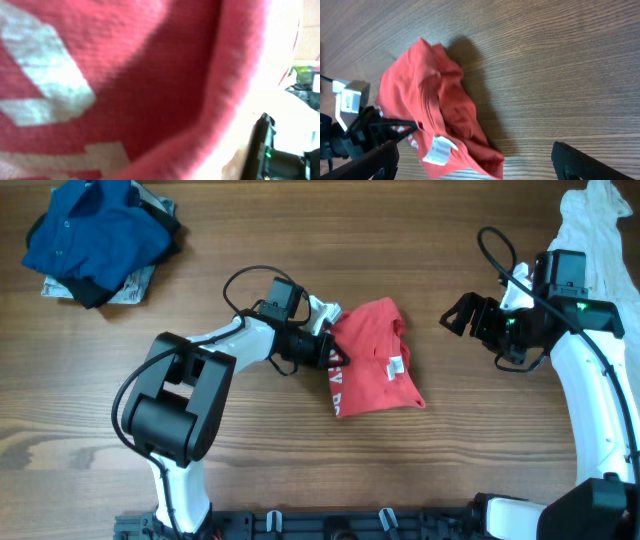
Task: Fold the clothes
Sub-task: 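Grasp the folded red shirt with the left gripper, then carry the red shirt with the left gripper onto the top-left clothes pile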
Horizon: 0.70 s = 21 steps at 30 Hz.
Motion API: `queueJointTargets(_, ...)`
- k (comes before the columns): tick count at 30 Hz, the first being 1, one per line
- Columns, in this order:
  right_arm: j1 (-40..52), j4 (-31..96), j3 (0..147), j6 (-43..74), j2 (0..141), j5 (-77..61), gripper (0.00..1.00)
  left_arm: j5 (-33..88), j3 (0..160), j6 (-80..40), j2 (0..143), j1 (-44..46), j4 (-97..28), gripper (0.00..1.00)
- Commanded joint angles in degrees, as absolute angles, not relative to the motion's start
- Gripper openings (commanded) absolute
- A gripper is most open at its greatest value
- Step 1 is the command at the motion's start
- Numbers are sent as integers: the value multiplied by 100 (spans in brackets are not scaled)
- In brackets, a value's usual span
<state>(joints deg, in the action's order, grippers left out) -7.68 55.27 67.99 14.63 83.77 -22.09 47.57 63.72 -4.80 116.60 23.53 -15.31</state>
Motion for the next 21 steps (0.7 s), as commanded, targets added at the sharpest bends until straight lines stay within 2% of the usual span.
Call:
queueJointTargets(1,-779,5581,6890,1275,8276,-2314,98,4469,6377,-541,11705,2346,-1096,15)
queueJointTargets(2,-779,5621,6890,1197,8276,-2311,96,4445,6377,-539,11705,2346,-888,4)
queueJointTargets(9,-779,5907,6890,1194,8276,-2231,95,2840,6377,-462,11705,2091,794,4)
queueJointTargets(13,-779,6082,6890,1170,8276,-2231,94,2805,6377,-296,11705,1492,1463,4)
queueJointTargets(21,-779,6573,6890,1052,8276,-2226,89,1850,6646,742,11705,36,2167,4)
